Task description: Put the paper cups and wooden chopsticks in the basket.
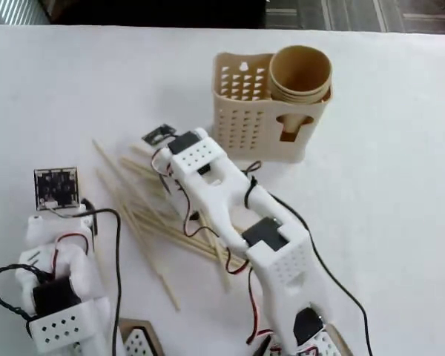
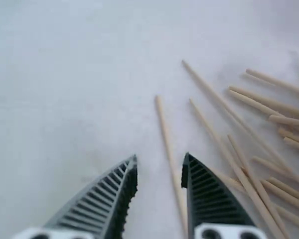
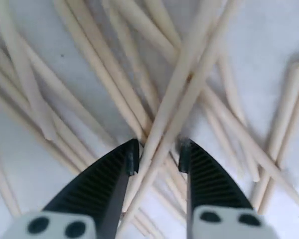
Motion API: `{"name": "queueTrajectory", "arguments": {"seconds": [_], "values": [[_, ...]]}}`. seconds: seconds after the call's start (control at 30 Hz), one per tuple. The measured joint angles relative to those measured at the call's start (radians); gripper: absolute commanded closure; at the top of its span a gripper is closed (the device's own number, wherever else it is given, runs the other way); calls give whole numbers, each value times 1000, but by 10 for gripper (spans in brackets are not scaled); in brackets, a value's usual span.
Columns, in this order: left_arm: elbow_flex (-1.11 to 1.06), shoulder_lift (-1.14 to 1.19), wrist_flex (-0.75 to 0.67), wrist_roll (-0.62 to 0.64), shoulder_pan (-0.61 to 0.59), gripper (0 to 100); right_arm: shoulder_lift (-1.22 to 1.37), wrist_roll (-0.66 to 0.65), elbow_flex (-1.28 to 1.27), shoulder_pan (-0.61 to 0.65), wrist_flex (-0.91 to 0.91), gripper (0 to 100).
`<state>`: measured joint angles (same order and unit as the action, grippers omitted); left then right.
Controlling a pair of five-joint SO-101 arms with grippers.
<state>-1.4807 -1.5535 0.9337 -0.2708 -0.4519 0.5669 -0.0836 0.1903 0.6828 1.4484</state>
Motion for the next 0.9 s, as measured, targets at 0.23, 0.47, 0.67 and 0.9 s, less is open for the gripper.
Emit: {"name": "queueTrajectory", "arguments": {"seconds": [0.23, 0.47, 0.67, 0.9], "values": [[0, 0, 0, -3, 0, 841, 2, -28, 9, 0, -5, 981], [0, 0, 0, -3, 0, 841, -77, -46, 9, 6, 58, 981], [0, 0, 0, -3, 0, 841, -204, -46, 9, 8, 130, 981], [0, 0, 0, -3, 0, 842, -371, -46, 9, 46, 196, 981]]}}
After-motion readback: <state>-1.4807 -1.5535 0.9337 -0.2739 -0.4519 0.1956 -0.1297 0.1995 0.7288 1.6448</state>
